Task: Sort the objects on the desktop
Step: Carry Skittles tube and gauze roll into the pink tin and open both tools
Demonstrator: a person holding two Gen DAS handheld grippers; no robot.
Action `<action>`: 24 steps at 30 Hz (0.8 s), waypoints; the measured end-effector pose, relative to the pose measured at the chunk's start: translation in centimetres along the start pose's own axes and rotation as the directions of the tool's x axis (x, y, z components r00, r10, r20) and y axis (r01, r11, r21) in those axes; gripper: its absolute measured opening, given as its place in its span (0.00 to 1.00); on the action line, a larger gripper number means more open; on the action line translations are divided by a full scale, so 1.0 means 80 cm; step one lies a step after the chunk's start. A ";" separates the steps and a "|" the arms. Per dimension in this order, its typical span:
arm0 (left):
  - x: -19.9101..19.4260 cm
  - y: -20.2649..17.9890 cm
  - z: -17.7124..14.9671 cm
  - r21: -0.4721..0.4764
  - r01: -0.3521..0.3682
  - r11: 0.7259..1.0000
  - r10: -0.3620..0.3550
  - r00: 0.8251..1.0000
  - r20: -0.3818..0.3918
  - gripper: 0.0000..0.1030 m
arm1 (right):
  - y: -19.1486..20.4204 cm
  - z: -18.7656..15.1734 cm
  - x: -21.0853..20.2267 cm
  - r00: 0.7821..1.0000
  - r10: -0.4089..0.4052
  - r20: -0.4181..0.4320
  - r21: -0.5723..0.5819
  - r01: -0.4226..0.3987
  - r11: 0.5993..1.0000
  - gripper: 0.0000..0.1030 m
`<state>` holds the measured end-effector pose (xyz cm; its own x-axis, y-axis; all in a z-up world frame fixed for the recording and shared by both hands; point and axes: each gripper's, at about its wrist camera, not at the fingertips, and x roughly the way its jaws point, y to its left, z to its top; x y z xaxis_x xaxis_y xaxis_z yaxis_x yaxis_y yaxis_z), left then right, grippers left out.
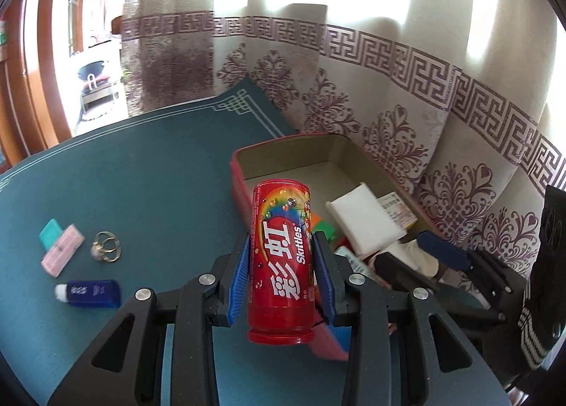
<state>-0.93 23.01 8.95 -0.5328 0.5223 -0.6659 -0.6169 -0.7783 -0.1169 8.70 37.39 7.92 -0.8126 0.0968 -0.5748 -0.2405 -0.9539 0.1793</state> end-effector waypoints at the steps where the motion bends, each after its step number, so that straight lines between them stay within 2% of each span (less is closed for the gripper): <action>1: 0.002 -0.004 0.002 0.002 0.010 1.000 -0.010 1.000 -0.004 0.37 | -0.002 0.001 -0.001 1.000 0.000 0.003 0.003 0.000 1.000 0.66; 7: 0.018 -0.017 0.008 -0.012 0.087 0.996 -0.087 0.995 -0.051 0.37 | -0.015 0.008 -0.004 0.998 -0.061 0.032 0.025 0.061 0.998 0.67; 11: 0.026 -0.010 0.007 -0.071 0.117 0.991 -0.122 0.990 -0.076 0.52 | -0.025 0.008 -0.006 0.996 -0.077 0.037 0.057 0.075 0.996 0.67; 14: 0.029 -0.005 0.006 -0.104 0.141 0.985 -0.149 0.986 -0.080 0.55 | -0.029 0.009 -0.008 0.995 -0.085 0.041 0.065 0.083 0.994 0.67; 20: 0.026 -0.008 0.002 -0.072 0.103 0.992 -0.109 0.991 -0.076 0.55 | -0.031 0.008 -0.006 0.996 -0.082 0.040 0.072 0.079 0.994 0.67; 24: 0.020 -0.011 0.001 -0.029 0.045 0.999 -0.047 0.997 -0.058 0.55 | -0.031 0.005 -0.005 0.997 -0.072 0.033 0.075 0.069 0.995 0.67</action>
<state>-1.30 24.55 8.01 -0.4689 0.5371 -0.7012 -0.6234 -0.7637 -0.1680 9.45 39.82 8.01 -0.8102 0.1740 -0.5598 -0.3352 -0.9209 0.1989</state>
